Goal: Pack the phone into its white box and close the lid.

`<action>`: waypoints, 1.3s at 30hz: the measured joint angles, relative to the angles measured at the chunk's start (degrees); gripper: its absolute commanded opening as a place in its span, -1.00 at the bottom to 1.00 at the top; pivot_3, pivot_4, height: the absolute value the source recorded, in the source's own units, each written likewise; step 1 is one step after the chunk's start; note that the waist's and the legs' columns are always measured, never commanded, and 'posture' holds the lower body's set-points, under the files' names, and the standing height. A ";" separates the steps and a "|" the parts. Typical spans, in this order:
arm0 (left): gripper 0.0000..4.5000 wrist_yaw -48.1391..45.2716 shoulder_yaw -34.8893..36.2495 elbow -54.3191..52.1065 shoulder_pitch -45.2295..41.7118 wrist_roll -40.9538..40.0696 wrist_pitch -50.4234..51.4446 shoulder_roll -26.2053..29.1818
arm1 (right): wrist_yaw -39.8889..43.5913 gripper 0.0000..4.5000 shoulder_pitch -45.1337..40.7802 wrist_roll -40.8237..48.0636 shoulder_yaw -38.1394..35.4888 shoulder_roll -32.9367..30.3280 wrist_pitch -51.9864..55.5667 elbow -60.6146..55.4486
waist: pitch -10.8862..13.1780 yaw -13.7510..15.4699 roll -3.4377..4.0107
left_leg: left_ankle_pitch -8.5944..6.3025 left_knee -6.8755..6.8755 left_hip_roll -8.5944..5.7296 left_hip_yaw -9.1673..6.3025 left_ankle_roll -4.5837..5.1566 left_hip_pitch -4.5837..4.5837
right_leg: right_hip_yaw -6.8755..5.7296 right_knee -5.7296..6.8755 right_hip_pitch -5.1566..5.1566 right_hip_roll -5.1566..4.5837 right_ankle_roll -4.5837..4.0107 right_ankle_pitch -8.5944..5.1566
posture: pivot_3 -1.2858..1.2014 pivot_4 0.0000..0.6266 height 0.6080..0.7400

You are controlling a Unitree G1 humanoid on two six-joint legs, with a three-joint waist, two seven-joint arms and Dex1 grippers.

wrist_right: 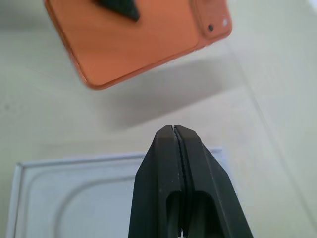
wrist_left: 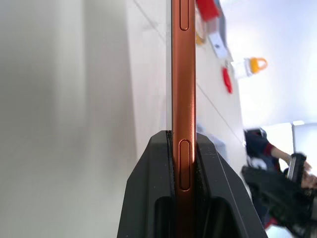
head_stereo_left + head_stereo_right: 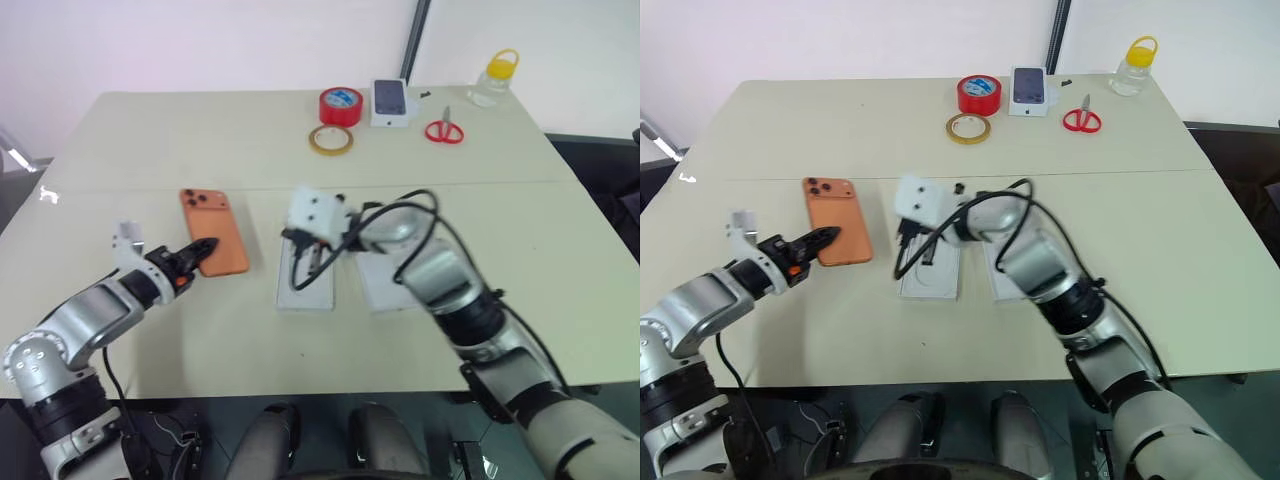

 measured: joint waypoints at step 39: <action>-0.98 0.36 -31.96 3.66 -3.21 -6.49 -13.13 3.48 | -1.82 -1.00 9.97 6.01 -6.25 -15.84 3.51 -5.54 | 0.03 -0.16 -0.05 | 0.03 -0.07 0.07 0.10 -0.03 -0.03 | 0.13 0.06 -0.02 0.06 0.00 -0.01 | 0.03 -0.52 1.00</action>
